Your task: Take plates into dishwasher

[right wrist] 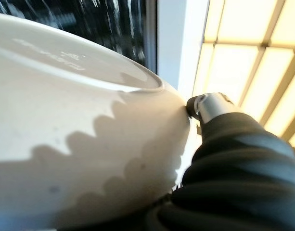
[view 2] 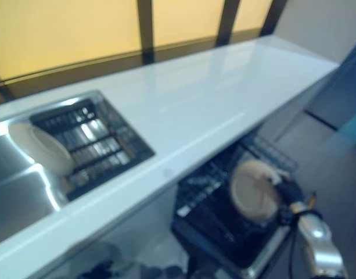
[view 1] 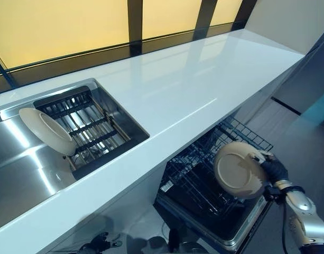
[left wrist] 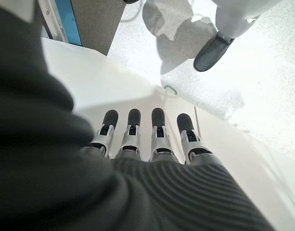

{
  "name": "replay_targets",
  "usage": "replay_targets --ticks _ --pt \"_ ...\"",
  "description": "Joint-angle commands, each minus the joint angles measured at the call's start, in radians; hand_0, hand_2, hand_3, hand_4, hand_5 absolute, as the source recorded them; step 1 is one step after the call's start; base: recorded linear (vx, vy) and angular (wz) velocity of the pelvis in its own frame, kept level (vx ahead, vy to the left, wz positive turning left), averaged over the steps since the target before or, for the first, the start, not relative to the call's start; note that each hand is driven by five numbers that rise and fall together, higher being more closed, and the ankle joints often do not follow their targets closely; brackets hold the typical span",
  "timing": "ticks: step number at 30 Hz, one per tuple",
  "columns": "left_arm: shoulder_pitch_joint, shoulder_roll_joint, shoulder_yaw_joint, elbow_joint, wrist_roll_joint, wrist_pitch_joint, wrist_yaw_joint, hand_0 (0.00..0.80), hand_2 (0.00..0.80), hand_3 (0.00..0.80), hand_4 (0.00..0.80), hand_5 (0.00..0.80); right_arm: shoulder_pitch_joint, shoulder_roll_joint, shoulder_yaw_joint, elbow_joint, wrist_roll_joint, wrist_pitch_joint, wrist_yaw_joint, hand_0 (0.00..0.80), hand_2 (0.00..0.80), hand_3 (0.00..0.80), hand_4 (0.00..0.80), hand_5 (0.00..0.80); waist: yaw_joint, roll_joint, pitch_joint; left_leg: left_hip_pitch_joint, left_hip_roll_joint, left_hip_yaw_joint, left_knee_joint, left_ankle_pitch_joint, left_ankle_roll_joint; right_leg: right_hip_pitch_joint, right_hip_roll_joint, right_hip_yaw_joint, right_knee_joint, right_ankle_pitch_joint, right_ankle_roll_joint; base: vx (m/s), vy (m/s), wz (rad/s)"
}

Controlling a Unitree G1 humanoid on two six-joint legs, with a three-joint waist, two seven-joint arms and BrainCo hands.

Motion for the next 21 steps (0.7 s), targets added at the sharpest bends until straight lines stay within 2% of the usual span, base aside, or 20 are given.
replay_targets --ticks 1,10,21 --pt "-0.051 0.009 -0.020 -0.003 0.014 -0.004 0.003 0.000 0.000 0.000 0.000 0.000 -0.139 -0.002 -0.045 -0.016 -0.026 -0.030 -0.013 0.800 0.800 0.800 0.800 0.800 0.033 0.035 0.044 -0.040 -0.029 -0.018 0.003 -0.015 0.082 0.017 0.009 0.001 0.085 -0.104 0.031 0.006 -0.108 0.11" --pt "-0.064 -0.015 -0.055 -0.033 0.006 0.003 -0.002 0.000 0.000 0.000 0.000 0.000 -0.204 0.029 0.057 0.021 -0.106 -0.020 -0.056 0.800 0.800 0.800 0.800 0.800 0.060 0.048 0.064 -0.058 -0.025 -0.060 0.003 0.006 0.061 0.029 0.025 -0.003 0.049 -0.104 0.005 -0.004 -0.088 0.11" --pt "-0.094 -0.032 -0.090 -0.058 -0.016 0.025 0.012 0.000 0.000 0.000 0.000 0.000 -0.306 0.067 0.142 0.072 -0.289 -0.007 -0.228 0.800 0.800 0.800 0.800 0.800 0.079 0.070 0.103 -0.090 -0.030 -0.115 0.003 0.024 0.045 0.022 0.034 0.005 0.024 -0.097 -0.009 -0.030 -0.030 0.13"
